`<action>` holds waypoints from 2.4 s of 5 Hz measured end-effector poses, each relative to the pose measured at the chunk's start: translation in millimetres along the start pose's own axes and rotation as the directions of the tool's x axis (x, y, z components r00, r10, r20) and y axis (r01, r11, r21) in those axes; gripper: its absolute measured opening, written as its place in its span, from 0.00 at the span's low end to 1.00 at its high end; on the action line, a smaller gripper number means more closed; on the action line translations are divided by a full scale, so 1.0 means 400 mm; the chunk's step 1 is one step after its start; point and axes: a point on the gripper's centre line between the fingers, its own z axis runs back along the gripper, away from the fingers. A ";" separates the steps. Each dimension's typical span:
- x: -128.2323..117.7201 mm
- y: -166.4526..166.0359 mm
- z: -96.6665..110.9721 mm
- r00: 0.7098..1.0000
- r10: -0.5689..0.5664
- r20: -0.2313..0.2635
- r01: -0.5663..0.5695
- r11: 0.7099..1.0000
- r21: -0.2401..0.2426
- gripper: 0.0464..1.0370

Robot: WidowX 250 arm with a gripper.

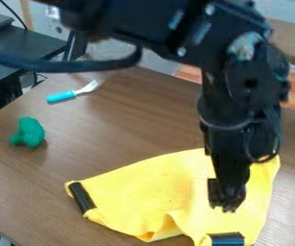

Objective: Unfold the cloth from bottom right to top left

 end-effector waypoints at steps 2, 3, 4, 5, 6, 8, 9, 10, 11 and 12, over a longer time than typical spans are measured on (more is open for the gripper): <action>-0.005 -0.027 -0.062 0.983 -0.147 -0.111 0.144 0.989 -0.034 0.96; -0.010 -0.045 -0.086 0.965 -0.227 -0.129 0.219 0.973 -0.077 0.96; -0.009 -0.060 -0.106 0.938 -0.316 -0.144 0.305 0.948 -0.096 0.96; -0.024 -0.074 -0.112 0.910 -0.384 -0.159 0.372 0.923 -0.103 0.96; -0.056 -0.106 -0.132 0.875 -0.452 -0.173 0.440 0.892 -0.105 0.96; -0.102 -0.130 -0.157 0.825 -0.542 -0.161 0.539 0.840 -0.070 0.96; -0.110 -0.127 -0.172 0.813 -0.568 -0.126 0.567 0.822 -0.051 0.96; -0.107 -0.106 -0.184 0.822 -0.559 -0.105 0.560 0.828 -0.026 0.96; -0.102 -0.083 -0.210 0.842 -0.527 -0.113 0.529 0.849 -0.019 0.96; -0.086 -0.044 -0.222 0.874 -0.471 -0.121 0.474 0.881 0.000 0.94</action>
